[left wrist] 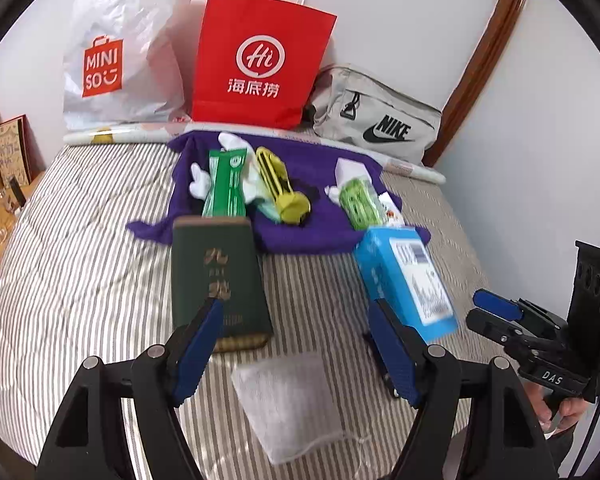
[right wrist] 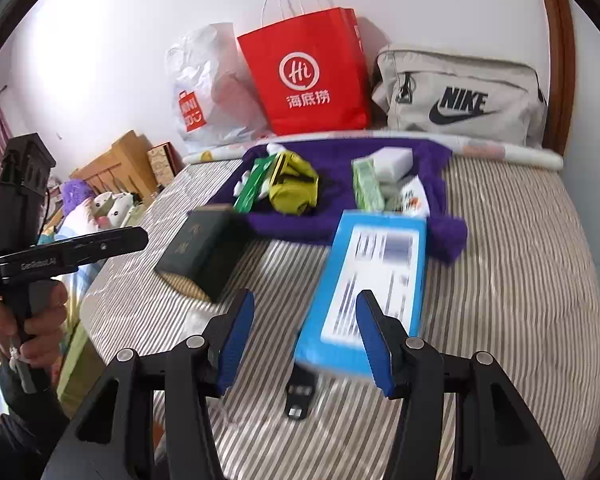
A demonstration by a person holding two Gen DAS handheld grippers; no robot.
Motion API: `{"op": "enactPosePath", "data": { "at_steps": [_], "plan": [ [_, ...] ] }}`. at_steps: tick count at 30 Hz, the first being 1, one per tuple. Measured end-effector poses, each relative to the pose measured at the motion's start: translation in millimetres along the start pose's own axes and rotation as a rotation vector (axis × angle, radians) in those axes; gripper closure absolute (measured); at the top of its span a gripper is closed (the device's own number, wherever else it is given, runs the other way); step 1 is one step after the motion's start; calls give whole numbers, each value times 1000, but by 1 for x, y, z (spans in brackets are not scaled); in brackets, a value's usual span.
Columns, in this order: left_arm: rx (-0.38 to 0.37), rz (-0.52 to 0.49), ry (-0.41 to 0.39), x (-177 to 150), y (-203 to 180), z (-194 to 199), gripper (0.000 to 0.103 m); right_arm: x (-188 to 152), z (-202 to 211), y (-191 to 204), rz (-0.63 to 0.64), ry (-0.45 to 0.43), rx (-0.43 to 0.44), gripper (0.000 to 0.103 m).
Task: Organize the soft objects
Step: 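Move the left tool to the white mesh bag while the right tool approaches the black strap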
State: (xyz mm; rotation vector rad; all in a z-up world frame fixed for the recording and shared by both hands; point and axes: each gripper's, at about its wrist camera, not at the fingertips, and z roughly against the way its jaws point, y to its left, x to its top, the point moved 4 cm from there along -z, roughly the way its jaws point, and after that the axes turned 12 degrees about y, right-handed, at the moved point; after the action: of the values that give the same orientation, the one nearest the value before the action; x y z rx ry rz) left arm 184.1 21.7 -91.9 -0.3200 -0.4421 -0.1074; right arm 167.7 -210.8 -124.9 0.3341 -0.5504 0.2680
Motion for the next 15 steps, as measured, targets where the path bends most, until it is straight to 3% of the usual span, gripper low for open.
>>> {"op": "enactPosePath", "data": {
  "at_steps": [15],
  "plan": [
    [-20, 28, 63, -77, 21, -17, 30, -61, -7, 17, 0, 39, 2, 50]
  ]
}}
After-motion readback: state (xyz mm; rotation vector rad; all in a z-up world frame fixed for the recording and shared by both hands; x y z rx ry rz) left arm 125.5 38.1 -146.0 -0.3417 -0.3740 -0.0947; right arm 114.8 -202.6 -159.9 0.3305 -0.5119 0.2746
